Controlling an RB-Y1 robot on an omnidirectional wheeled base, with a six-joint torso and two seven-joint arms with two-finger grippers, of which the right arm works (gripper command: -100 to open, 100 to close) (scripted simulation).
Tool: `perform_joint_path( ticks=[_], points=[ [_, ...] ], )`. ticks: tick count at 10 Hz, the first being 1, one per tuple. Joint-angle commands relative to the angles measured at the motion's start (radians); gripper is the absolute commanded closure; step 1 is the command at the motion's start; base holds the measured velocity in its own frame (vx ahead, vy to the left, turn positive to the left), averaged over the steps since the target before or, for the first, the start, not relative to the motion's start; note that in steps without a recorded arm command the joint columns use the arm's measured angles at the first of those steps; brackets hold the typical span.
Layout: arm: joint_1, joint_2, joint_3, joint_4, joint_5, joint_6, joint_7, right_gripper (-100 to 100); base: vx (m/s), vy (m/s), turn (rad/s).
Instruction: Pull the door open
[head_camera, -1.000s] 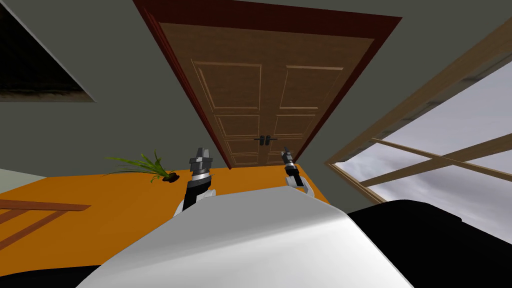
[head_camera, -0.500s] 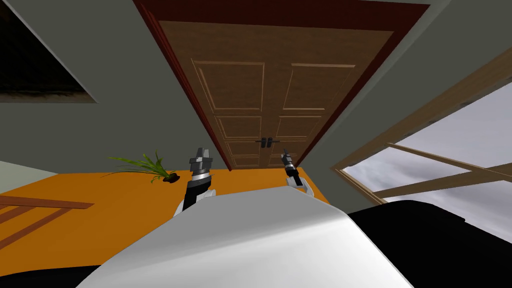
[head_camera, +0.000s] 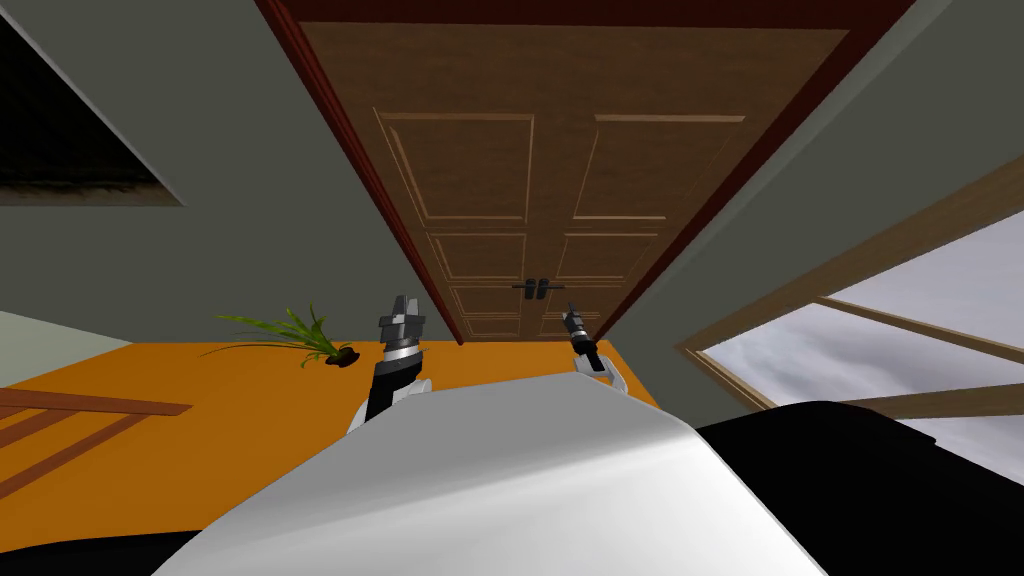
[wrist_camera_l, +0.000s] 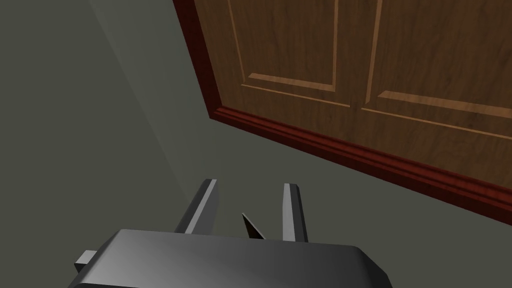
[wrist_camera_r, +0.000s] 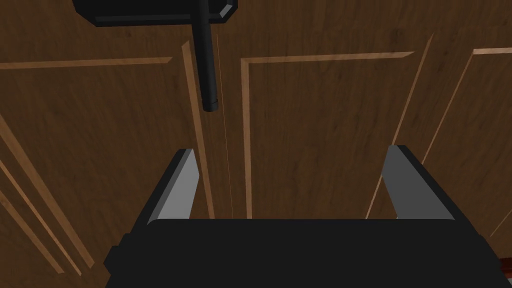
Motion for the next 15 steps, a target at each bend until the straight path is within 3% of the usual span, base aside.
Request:
perform_joint_path(
  ticks=[1, 8, 10, 11, 14, 15],
  points=[
    [-0.014, -0.008, -0.004, 0.040, 0.007, 0.002, -0.022, -100, 0.132, -0.013, 0.042],
    [-0.047, -0.033, -0.018, 0.158, 0.033, 0.014, -0.097, -100, 0.129, -0.033, 0.037],
    [-0.048, -0.032, -0.018, 0.163, 0.035, 0.014, -0.098, -100, 0.123, -0.032, 0.021],
    [-0.043, -0.059, -0.052, 0.196, 0.021, 0.006, -0.108, -100, 0.081, 0.022, 0.071],
    [-0.037, -0.103, -0.106, 0.248, -0.004, -0.008, -0.124, -100, 0.120, 0.007, 0.068],
    [-0.037, -0.103, -0.106, 0.248, -0.004, -0.008, -0.124, -100, 0.115, -0.015, 0.033]
  ],
)
